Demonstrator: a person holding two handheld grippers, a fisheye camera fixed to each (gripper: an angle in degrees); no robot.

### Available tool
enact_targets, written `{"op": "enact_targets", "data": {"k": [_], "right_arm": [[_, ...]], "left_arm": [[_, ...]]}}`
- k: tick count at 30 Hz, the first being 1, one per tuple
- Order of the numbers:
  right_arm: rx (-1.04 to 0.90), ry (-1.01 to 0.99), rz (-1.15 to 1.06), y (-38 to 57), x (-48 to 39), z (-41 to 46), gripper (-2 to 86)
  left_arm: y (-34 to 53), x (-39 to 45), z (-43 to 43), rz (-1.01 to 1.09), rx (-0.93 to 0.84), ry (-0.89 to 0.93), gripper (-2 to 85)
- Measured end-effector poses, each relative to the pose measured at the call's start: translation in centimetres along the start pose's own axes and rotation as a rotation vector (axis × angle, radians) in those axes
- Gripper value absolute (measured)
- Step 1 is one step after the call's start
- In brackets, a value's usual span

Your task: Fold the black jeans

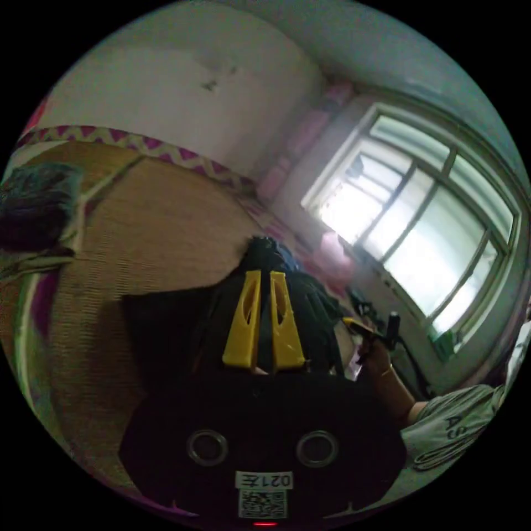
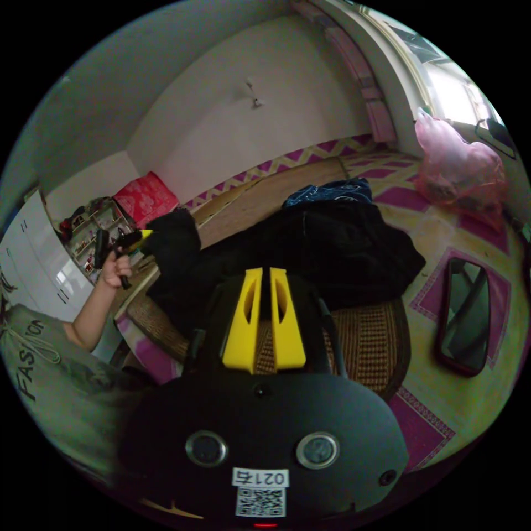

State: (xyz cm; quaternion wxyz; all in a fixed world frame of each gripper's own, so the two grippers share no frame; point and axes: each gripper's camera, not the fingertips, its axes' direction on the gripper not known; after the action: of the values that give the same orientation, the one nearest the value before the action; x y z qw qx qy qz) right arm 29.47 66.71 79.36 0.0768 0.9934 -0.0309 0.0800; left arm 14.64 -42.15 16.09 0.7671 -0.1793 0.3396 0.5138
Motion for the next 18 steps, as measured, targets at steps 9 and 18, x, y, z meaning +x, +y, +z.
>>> {"op": "enact_targets", "data": {"k": [9,18], "right_arm": [[-0.028,-0.08,0.062,6.3,-3.1,5.8,-0.4],[-0.15,0.097,-0.154,6.7,-9.9,16.5,3.6]], "left_arm": [[-0.3,-20.3,-24.2,-0.401,0.218,-0.532,-0.8],[-3.2,-28.2,-27.8,-0.485,0.175,-0.485,-0.7]]}}
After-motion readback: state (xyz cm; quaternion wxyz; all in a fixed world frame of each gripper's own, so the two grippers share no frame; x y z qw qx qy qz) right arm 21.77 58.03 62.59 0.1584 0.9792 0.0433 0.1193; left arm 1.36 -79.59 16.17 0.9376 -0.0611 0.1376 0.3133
